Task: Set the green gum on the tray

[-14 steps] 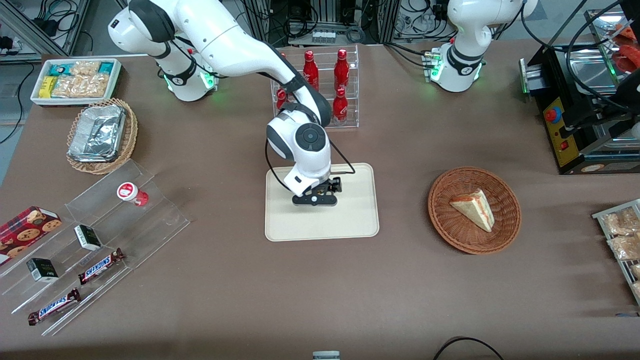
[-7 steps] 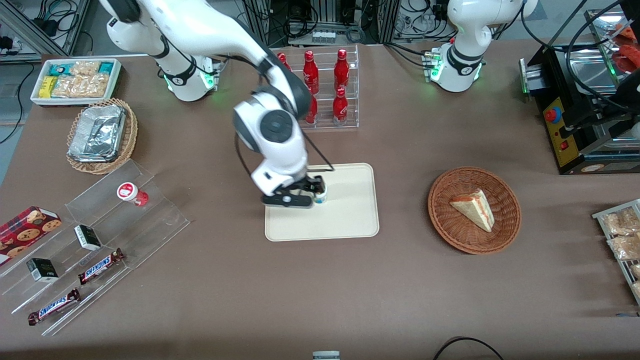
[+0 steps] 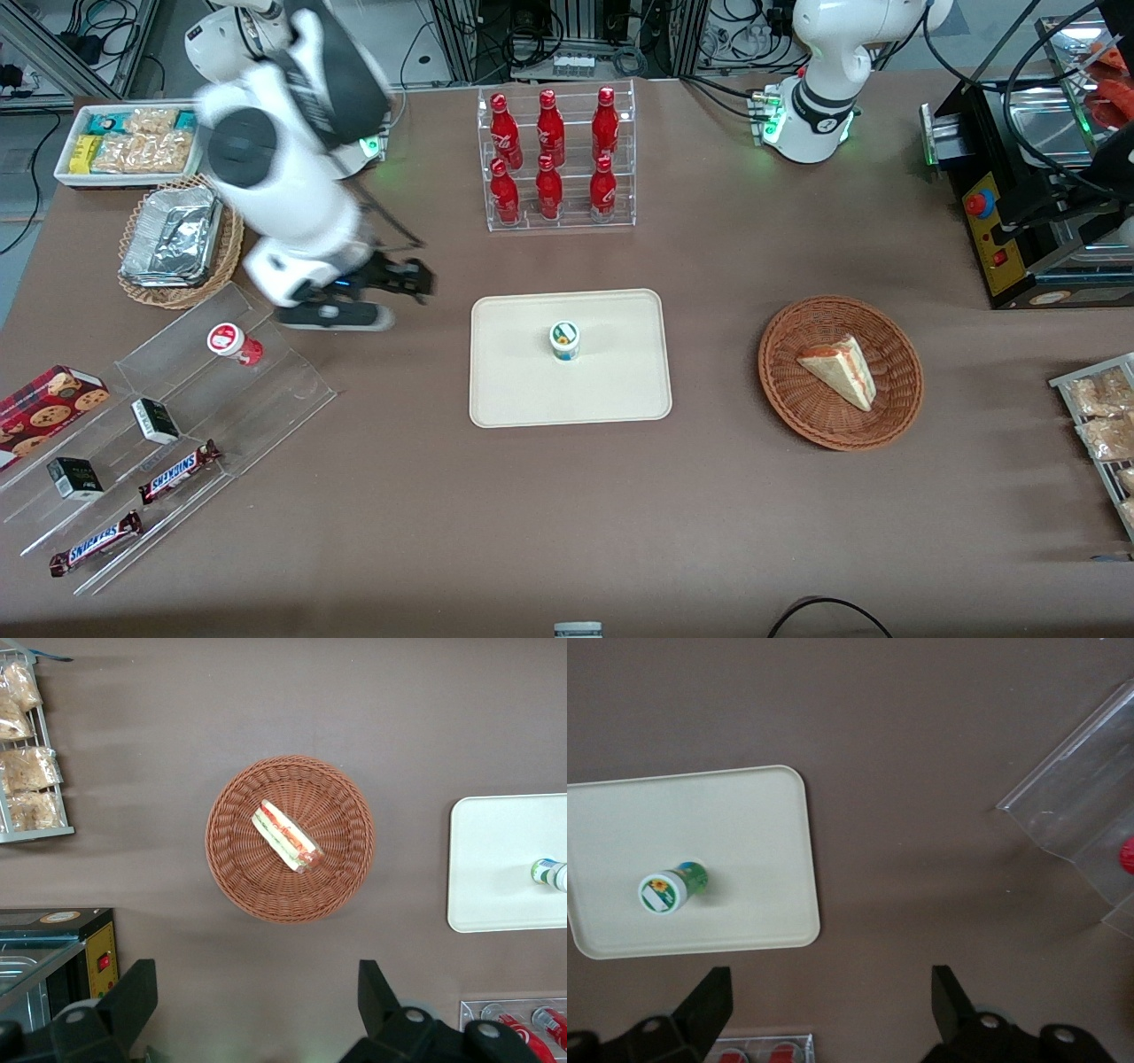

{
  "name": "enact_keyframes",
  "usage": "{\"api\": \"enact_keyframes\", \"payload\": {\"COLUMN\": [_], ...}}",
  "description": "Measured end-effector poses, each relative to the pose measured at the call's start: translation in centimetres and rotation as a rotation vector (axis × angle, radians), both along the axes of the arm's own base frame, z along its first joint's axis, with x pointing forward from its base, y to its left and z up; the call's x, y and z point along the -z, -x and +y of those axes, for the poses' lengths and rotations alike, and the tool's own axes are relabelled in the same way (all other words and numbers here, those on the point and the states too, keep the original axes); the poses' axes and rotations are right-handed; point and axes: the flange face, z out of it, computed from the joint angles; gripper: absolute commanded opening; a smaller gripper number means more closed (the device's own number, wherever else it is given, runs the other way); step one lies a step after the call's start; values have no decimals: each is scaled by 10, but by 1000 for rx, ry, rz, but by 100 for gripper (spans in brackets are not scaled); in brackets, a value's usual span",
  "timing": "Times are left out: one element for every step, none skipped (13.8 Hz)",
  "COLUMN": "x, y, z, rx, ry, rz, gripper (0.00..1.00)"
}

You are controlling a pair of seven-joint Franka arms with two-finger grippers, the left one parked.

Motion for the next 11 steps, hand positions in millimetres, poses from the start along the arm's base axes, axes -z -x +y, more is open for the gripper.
{"api": "enact_keyframes", "payload": {"x": [-11, -20, -27, -33, -40, -48, -54, -58, -60, -61, -61], "y": [0, 0, -1, -2, -2, -1, -1, -1, -1, -1, -1], "z": [-26, -52, -77, -102, -126, -148, -166, -182, -196, -209, -220], "rx": [-18, -26, -25, -19, -7, 10, 26, 37, 43, 41, 36], "ry": [-2, -4, -7, -10, -13, -15, -17, -20, -22, -25, -28], "rz": [12, 25, 34, 40, 47, 56, 61, 61, 63, 64, 66], "gripper": [100, 100, 100, 100, 100, 100, 100, 100, 100, 100, 100]}}
